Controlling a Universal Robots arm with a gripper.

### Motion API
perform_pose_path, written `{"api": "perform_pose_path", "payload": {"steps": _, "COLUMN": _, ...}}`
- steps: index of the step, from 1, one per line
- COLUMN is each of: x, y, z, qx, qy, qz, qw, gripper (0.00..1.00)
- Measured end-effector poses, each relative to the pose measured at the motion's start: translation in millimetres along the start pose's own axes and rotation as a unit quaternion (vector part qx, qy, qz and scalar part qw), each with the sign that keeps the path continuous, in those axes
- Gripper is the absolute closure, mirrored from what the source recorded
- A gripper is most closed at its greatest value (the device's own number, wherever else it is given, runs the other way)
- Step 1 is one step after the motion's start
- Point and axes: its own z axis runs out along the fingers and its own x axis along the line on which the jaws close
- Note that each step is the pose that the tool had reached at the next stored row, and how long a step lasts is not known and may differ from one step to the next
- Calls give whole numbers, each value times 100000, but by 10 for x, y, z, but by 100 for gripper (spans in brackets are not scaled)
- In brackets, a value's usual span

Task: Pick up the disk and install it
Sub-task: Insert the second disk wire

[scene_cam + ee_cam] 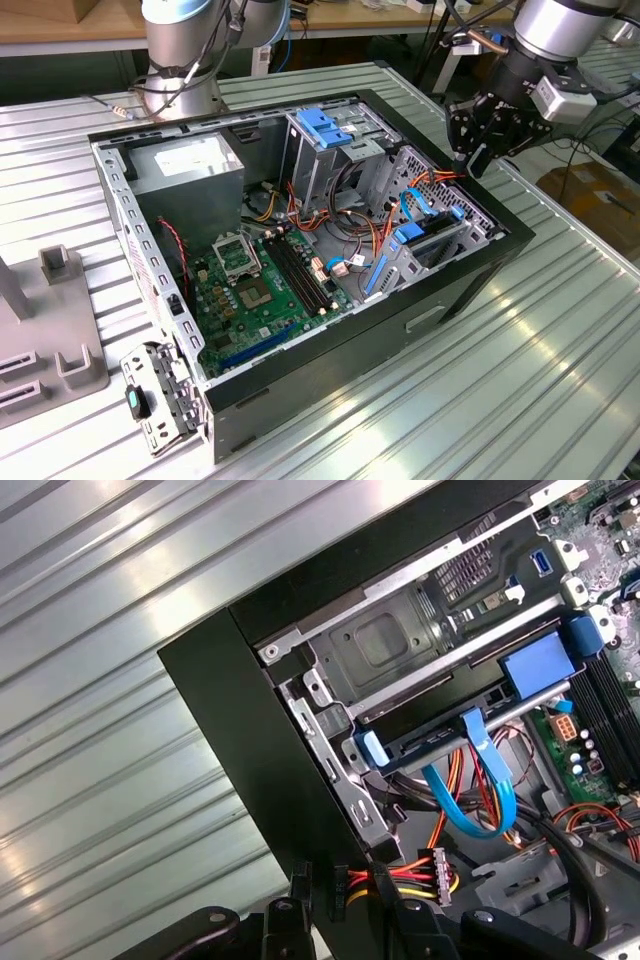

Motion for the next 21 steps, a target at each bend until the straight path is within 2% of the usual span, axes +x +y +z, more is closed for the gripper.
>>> {"api": "perform_pose_path", "payload": {"steps": 6, "x": 1, "y": -1, "z": 0, "qx": -22, "qy": 23, "qz": 254, "qw": 100000, "gripper": 66}}
{"api": "perform_pose_path", "payload": {"steps": 7, "x": 2, "y": -1, "z": 0, "qx": -24, "qy": 22, "qz": 255, "qw": 100000, "gripper": 73}}
{"api": "perform_pose_path", "payload": {"steps": 18, "x": 2, "y": -2, "z": -13, "qx": -29, "qy": 27, "qz": 263, "qw": 100000, "gripper": 73}}
{"api": "perform_pose_path", "payload": {"steps": 21, "x": 2, "y": -2, "z": -15, "qx": -29, "qy": 26, "qz": 261, "qw": 100000, "gripper": 84}}
